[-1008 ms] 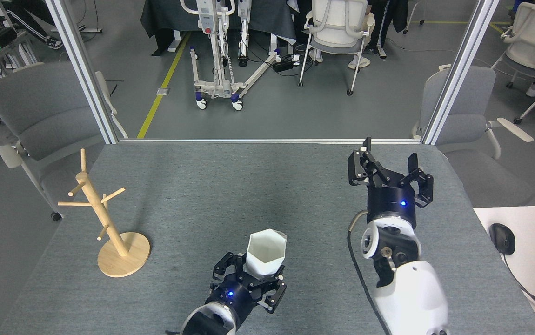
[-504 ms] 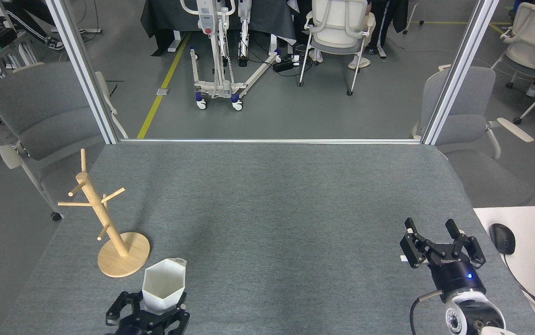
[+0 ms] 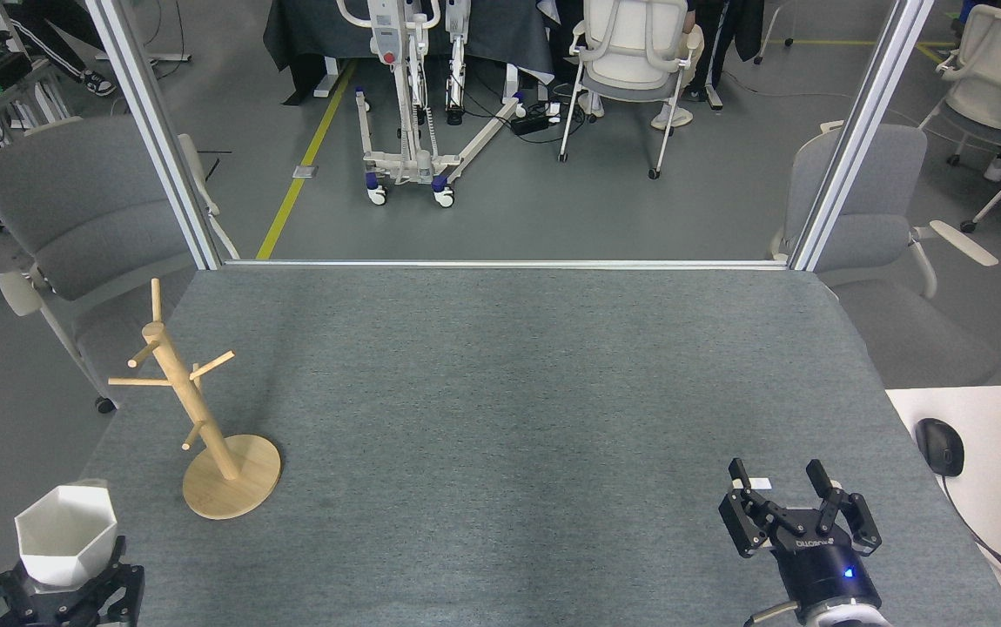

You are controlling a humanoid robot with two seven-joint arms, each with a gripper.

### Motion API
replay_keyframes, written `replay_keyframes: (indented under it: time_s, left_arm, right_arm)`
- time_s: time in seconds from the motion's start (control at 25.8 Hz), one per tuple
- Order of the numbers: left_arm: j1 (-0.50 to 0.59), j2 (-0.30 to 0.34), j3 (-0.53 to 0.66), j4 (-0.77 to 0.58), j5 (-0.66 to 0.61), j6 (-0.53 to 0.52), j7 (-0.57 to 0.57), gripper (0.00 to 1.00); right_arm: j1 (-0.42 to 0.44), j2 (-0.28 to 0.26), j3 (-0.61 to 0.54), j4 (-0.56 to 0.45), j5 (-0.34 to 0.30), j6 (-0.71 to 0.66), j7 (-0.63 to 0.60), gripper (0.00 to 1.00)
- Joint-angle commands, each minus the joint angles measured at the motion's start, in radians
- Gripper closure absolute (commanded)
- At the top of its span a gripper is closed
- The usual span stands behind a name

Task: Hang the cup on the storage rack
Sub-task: 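Carry the cup with the left gripper toward the wooden mug tree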

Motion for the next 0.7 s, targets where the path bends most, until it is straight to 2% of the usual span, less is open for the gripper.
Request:
replay_keyframes:
  time_s: [0.0, 0.19, 0.31, 0.5, 0.66]
  left_arm:
    - [-0.062, 0.002, 0.044, 0.035, -0.002, 0.003, -0.023, 1.00]
    - [-0.218, 0.003, 0.043, 0.145, -0.008, -0.002, -0.080, 1.00]
    - [-0.301, 0.003, 0.043, 0.203, -0.023, -0.002, -0.094, 1.00]
    - [-0.338, 0.012, 0.044, 0.240, -0.029, -0.002, -0.095, 1.00]
    - [-0.356, 0.019, 0.044, 0.239, -0.028, -0.002, -0.118, 1.00]
  right_arm:
    - [-0.001, -0.005, -0.001, 0.002, 0.000, 0.008, 0.007, 0.00]
    - [-0.047, 0.008, -0.001, 0.026, -0.001, 0.034, 0.010, 0.00]
    - [-0.073, -0.006, 0.003, 0.026, -0.004, 0.062, 0.011, 0.00]
    - [-0.073, 0.012, -0.001, 0.039, -0.001, 0.065, 0.013, 0.00]
    - [-0.108, -0.005, 0.000, 0.040, -0.003, 0.063, 0.013, 0.00]
